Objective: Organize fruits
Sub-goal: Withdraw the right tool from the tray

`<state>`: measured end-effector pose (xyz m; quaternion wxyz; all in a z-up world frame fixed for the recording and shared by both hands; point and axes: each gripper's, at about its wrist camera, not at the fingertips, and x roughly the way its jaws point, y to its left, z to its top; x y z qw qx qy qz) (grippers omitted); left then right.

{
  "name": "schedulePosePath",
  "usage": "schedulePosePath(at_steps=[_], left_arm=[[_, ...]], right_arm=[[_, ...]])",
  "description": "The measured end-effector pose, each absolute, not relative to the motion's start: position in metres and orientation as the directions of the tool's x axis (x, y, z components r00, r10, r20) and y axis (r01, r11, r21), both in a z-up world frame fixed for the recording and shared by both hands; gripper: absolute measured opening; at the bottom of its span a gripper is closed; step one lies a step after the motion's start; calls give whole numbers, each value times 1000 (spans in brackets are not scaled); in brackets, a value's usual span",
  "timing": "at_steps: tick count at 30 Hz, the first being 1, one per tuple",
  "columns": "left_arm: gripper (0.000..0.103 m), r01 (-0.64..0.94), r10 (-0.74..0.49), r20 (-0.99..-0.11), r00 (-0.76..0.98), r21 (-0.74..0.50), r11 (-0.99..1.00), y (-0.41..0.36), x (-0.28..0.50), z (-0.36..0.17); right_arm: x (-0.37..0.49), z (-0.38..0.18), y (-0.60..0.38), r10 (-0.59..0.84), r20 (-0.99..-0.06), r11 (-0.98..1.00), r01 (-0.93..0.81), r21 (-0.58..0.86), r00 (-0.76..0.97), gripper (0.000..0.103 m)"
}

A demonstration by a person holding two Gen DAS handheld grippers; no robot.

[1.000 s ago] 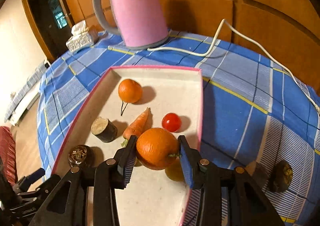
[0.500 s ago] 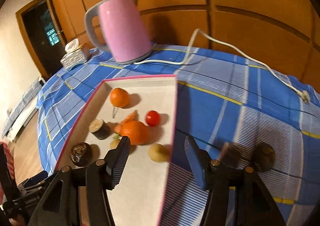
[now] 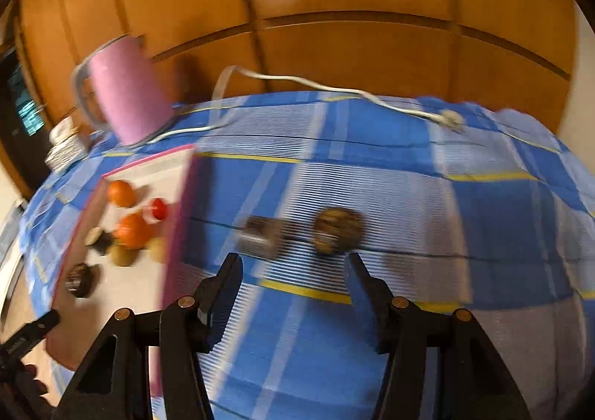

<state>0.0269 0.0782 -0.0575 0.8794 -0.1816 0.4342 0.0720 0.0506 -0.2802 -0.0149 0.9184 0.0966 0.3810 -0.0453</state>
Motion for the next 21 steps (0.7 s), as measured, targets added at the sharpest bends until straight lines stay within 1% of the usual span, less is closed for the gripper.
schedulePosePath(at_steps=[2, 5, 11, 21], left_arm=[[103, -277, -33, -788, 615, -255, 927, 76, 27, -56], [103, -268, -33, -786, 618, -250, 931, 73, 26, -55], [103, -259, -31, -785, 619, -241, 935, 71, 26, -55], [103, -228, -28, -780, 626, -217, 949, 63, 26, -52]], right_arm=[[43, -19, -296, -60, -713, 966, 220, 135, 699, 57], [31, -26, -325, -173, -721, 931, 350, 102, 670, 57], [11, -42, -369, -318, -738, 831, 550, 85, 595, 57], [-4, -60, -397, -416, -754, 743, 668, 41, 509, 57]])
